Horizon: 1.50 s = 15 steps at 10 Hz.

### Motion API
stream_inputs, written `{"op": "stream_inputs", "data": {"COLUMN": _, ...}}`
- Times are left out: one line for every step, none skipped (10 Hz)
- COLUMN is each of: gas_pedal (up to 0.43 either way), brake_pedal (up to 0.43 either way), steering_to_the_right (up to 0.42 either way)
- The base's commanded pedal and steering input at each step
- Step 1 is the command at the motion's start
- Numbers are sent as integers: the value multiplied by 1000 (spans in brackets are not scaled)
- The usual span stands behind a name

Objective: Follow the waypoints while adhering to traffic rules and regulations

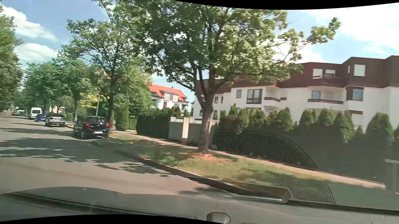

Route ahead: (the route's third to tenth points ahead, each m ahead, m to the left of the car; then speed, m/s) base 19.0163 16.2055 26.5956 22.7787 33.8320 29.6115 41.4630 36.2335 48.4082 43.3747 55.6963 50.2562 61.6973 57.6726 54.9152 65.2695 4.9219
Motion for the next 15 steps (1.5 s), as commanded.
{"op": "stream_inputs", "data": {"gas_pedal": 197, "brake_pedal": 6, "steering_to_the_right": -529}}
{"op": "stream_inputs", "data": {"gas_pedal": 197, "brake_pedal": 6, "steering_to_the_right": -510}}
{"op": "stream_inputs", "data": {"gas_pedal": 197, "brake_pedal": 6, "steering_to_the_right": -484}}
{"op": "stream_inputs", "data": {"gas_pedal": 197, "brake_pedal": 6, "steering_to_the_right": -459}}
{"op": "stream_inputs", "data": {"gas_pedal": 197, "brake_pedal": 6, "steering_to_the_right": -425}}
{"op": "stream_inputs", "data": {"gas_pedal": 197, "brake_pedal": 6, "steering_to_the_right": -396}}
{"op": "stream_inputs", "data": {"gas_pedal": 197, "brake_pedal": 6, "steering_to_the_right": -363}}
{"op": "stream_inputs", "data": {"gas_pedal": 197, "brake_pedal": 6, "steering_to_the_right": -333}}
{"op": "stream_inputs", "data": {"gas_pedal": 197, "brake_pedal": 6, "steering_to_the_right": -295}}
{"op": "stream_inputs", "data": {"gas_pedal": 197, "brake_pedal": 6, "steering_to_the_right": -257}}
{"op": "stream_inputs", "data": {"gas_pedal": 197, "brake_pedal": 6, "steering_to_the_right": -231}}
{"op": "stream_inputs", "data": {"gas_pedal": 197, "brake_pedal": 6, "steering_to_the_right": -203}}
{"op": "stream_inputs", "data": {"gas_pedal": 197, "brake_pedal": 6, "steering_to_the_right": -184}}
{"op": "stream_inputs", "data": {"gas_pedal": 197, "brake_pedal": 6, "steering_to_the_right": -168}}
{"op": "stream_inputs", "data": {"gas_pedal": 197, "brake_pedal": 6, "steering_to_the_right": -146}}
